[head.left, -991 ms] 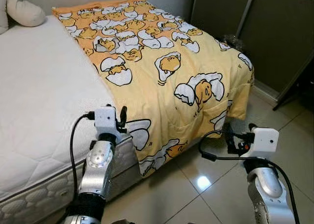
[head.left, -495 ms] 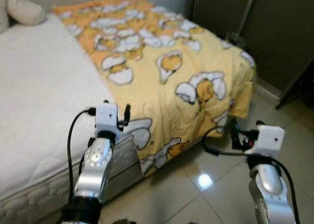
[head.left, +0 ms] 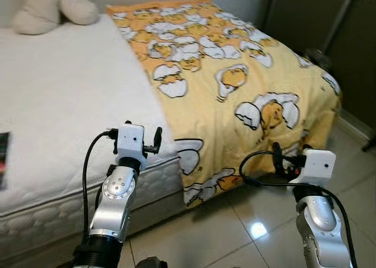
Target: Clean up the room
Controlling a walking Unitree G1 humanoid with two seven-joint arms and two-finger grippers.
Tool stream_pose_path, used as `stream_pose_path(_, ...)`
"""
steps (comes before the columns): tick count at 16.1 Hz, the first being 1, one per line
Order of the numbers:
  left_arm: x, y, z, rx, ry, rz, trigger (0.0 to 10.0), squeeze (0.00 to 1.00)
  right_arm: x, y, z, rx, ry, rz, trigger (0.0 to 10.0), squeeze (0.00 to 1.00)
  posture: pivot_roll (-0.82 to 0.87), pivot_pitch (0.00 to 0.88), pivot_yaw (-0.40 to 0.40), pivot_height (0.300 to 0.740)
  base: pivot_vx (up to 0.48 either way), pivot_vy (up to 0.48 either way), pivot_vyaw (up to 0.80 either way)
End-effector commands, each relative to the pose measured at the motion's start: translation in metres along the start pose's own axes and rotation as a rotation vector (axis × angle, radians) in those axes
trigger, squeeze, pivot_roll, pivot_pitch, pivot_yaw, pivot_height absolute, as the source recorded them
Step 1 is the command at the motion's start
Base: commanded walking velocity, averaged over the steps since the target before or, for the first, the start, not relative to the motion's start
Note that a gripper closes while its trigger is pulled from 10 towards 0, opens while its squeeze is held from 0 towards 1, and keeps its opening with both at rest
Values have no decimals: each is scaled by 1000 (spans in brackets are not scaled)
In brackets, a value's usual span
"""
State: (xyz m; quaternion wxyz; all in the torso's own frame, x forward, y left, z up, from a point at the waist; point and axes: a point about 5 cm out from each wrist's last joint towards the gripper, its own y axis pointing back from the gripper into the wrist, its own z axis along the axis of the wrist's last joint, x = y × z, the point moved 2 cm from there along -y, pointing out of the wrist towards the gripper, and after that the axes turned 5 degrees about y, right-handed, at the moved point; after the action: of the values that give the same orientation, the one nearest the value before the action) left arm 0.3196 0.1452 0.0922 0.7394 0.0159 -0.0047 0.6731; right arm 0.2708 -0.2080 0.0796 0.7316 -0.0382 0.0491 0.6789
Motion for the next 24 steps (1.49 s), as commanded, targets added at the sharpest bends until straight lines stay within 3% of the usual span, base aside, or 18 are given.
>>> stream_pose_path(1, -1, 2, 0, 3, -19, -8, 10000, 0, 3, -2, 0, 11, -21, 27, 10000, 369, -125, 0, 10, 704, 0, -458, 550)
stream_pose_path(8, 2, 2, -6, 40, -2, 30, 10000, 0, 20, -5, -2, 29, -41, 128, 10000, 412, -119, 0, 15, 708, 0, -429, 507)
stream_pose_path(12, 4, 1, -8, 58, -22, 38, 10000, 0, 21, -4, -2, 31, -12, 171, 10000, 416, -105, 0, 13, 740, 0, 0, 469)
stream_pose_path(15, 3, 2, -4, 36, -14, 25, 10000, 0, 24, -3, -2, 31, 2, 202, 10000, 431, -101, 0, 12, 740, 0, 0, 473)
stream_pose_path(17, 6, 3, -5, 43, 14, 43, 10000, 0, 28, -2, -3, 28, 36, 242, 10000, 482, -99, 0, 7, 740, 456, 0, 466)
stream_pose_path(19, 6, 3, -7, 58, 20, 59, 10000, 0, 27, -3, -5, 46, 50, 252, 10000, 478, -101, 0, -4, 740, 458, 0, 466)
stream_pose_path(21, 2, 2, -8, 59, 28, 51, 10000, 0, 24, -7, -5, 59, 53, 233, 10000, 396, -105, 0, -13, 740, 458, 0, 253)
stream_pose_path(24, 1, 1, -7, 55, 33, 47, 10000, 0, 23, -8, -1, 36, 38, 234, 10000, 439, -105, 0, -10, 740, 458, 0, 392)
